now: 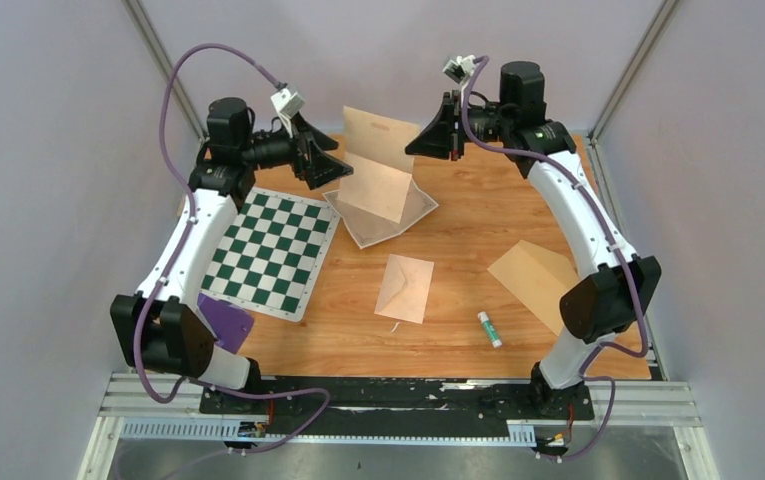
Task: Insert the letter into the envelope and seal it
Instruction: Pick up the letter from the center of the board.
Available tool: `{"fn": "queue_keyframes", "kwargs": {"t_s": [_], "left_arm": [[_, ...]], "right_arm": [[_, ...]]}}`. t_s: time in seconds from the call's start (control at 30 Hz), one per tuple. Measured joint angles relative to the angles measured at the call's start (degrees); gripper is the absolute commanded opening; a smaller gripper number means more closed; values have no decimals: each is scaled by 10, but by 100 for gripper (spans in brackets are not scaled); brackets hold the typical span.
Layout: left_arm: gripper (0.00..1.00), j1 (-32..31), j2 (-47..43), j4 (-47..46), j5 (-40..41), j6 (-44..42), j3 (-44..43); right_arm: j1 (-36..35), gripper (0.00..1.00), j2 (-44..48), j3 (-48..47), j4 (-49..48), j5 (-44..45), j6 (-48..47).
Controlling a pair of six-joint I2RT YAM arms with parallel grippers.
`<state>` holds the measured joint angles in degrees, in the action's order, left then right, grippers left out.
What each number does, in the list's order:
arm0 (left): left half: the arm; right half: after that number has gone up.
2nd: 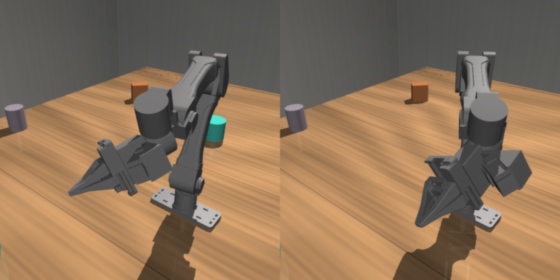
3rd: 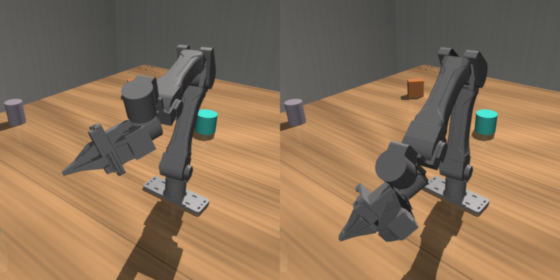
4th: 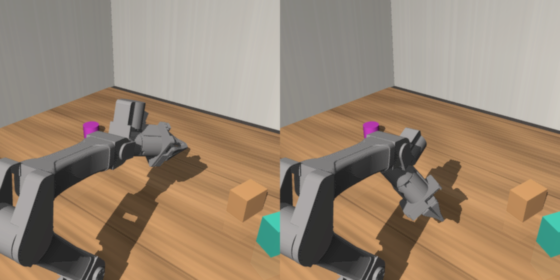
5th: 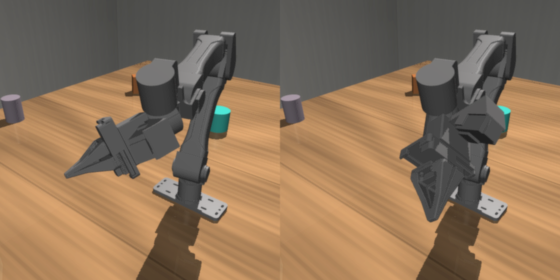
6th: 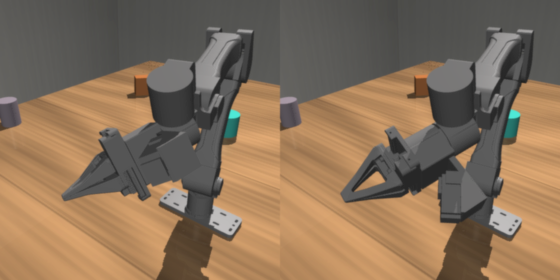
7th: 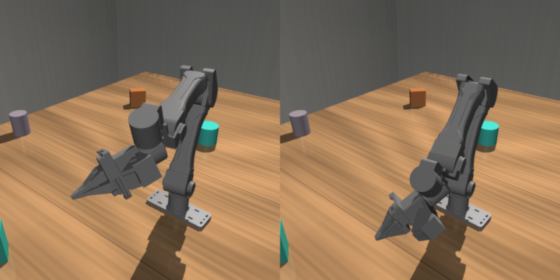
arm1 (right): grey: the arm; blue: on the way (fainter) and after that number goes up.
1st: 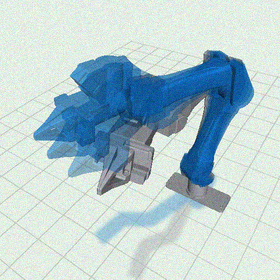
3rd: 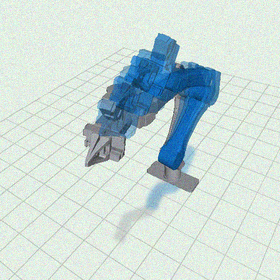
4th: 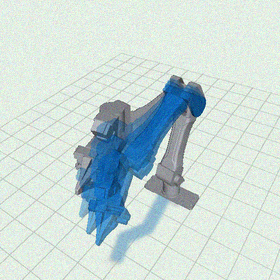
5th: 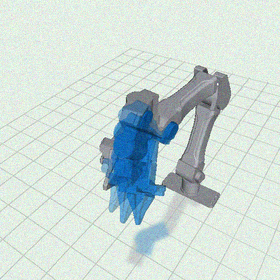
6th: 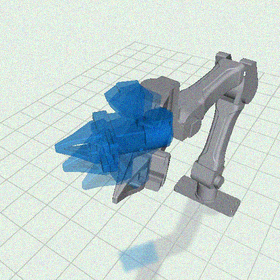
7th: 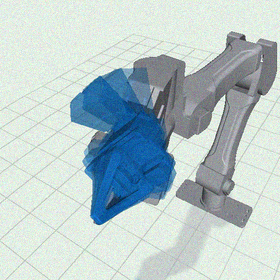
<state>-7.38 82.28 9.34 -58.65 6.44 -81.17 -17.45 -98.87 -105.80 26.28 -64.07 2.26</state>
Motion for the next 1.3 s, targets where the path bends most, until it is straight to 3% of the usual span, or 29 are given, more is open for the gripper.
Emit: {"fn": "queue_keyframes", "kwargs": {"t_s": [0.27, 0.47, 0.63, 0.8, 0.9, 1.03, 1.13, 1.3], "left_arm": [[93, -16, 16, -4, -34, -10, 0], [70, -20, 41, -62, -75, 40, 5], [47, -21, 74, -161, -113, 145, 22], [35, -22, 92, -277, -136, 269, 50], [30, -23, 94, -316, -145, 313, 61], [16, -23, 94, -349, -157, 353, 63], [2, -23, 95, -365, -162, 370, 64], [0, -23, 101, -379, -165, 383, 64]], "right_arm": [[0, 0, 43, 1, -14, 0, 4], [0, 0, 66, 15, -48, 10, 18], [3, 0, 66, 30, -64, 27, 32], [12, 0, 66, 40, -79, 43, 42], [14, 0, 66, 46, -85, 51, 45], [15, 1, 66, 56, -91, 61, 49], [15, 13, 66, 61, -93, 66, 52], [15, 41, 66, 62, -94, 70, 53]]}}
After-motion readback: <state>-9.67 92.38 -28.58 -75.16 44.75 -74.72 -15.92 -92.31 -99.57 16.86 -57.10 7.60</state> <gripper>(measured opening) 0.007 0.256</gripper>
